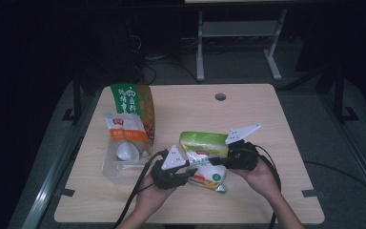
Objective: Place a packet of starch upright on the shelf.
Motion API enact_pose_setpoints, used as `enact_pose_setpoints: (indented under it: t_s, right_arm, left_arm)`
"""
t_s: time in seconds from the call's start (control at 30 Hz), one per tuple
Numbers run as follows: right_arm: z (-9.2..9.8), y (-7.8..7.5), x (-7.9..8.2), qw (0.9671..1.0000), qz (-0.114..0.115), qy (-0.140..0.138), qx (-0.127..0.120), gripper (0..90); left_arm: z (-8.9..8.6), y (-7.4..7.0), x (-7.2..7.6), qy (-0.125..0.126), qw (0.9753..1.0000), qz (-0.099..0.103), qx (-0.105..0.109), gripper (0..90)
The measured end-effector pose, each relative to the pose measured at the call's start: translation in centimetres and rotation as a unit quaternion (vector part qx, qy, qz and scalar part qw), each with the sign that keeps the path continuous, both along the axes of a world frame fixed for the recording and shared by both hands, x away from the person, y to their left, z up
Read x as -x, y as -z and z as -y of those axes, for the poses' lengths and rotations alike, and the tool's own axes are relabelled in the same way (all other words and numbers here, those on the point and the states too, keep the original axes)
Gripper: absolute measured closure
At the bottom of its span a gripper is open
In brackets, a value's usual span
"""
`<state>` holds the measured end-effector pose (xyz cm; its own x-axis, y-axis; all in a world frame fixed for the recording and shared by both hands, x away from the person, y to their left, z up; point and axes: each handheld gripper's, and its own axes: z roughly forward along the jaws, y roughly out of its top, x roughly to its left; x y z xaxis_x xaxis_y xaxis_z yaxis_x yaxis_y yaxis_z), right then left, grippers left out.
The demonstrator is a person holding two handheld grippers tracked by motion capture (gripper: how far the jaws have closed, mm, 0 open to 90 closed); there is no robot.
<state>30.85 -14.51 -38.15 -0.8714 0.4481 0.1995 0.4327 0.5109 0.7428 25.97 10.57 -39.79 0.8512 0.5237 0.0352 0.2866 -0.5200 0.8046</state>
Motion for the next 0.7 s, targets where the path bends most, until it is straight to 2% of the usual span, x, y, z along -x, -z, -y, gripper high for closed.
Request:
enact_pose_setpoints:
  t_s: [0.07,0.27,0.33,0.47,0.53,0.7]
  right_arm:
    - [-0.2,-0.3,0.1,1.0000,0.004,0.001,0.003,84.2]
    - [-0.8,-1.4,0.0,0.9998,0.013,-0.002,0.013,84.5]
    - [-0.9,-1.6,-0.1,0.9998,0.013,0.000,0.012,84.5]
    - [-1.2,-2.2,-0.3,0.9997,0.017,0.001,0.016,84.6]
    - [-1.4,-2.5,-0.4,0.9997,0.020,0.002,0.017,84.6]
    - [-1.8,-3.2,-0.8,0.9996,0.021,0.007,0.018,84.6]
  left_arm:
    - [-0.3,0.0,0.3,-0.001,1.0000,0.002,-0.001,63.0]
    - [-1.8,0.4,1.0,-0.006,0.9999,-0.010,0.013,59.4]
    - [-2.2,0.5,1.2,-0.001,0.9999,-0.013,0.008,58.4]
    - [-2.7,0.6,1.9,-0.004,0.9995,-0.021,0.021,55.2]
    - [-2.9,0.6,2.3,0.000,0.9997,-0.013,0.020,54.5]
    - [-3.1,0.4,3.3,0.008,0.9996,-0.012,0.024,52.8]
